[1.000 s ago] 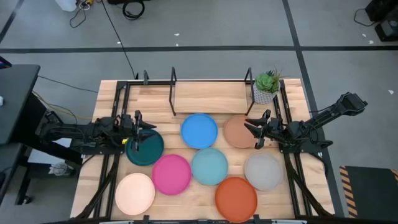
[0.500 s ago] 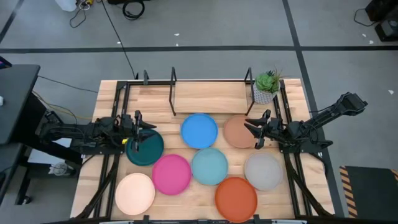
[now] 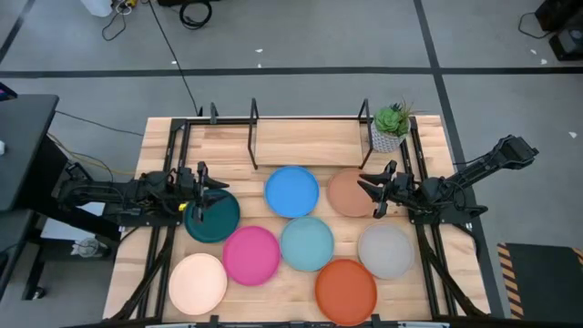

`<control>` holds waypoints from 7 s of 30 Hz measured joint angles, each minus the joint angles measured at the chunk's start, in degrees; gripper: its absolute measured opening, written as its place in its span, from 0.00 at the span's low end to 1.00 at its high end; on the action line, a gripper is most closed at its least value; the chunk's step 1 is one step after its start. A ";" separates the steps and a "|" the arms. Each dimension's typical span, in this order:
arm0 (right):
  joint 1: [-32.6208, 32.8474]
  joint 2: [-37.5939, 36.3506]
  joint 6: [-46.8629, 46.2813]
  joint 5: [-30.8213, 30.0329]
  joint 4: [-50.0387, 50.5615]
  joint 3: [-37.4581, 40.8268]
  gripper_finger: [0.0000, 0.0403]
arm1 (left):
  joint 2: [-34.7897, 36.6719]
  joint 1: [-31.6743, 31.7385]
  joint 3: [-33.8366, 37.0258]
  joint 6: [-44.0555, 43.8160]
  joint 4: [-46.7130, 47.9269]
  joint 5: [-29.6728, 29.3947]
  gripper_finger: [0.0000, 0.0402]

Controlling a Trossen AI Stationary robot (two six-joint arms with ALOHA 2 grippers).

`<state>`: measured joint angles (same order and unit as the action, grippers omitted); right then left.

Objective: Place and stack plates onto a shelf

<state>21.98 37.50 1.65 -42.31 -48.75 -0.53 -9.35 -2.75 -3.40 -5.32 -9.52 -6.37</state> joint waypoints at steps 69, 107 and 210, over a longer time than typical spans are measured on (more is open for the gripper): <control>-0.09 0.00 18.75 2.67 -4.41 0.01 0.26 | -0.03 -0.04 0.02 -2.35 -8.40 -3.27 0.35; -4.08 45.34 -18.21 11.01 68.05 -54.23 0.26 | -44.31 -22.91 0.07 1.44 -35.30 -15.95 0.35; -28.33 77.13 -7.65 10.84 124.64 -84.82 0.07 | -54.60 -23.47 0.07 -3.00 -42.88 -18.03 0.35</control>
<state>-6.36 114.63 -6.00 -31.47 75.89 -85.34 -63.94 -26.22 -3.33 -8.32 -52.40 -24.40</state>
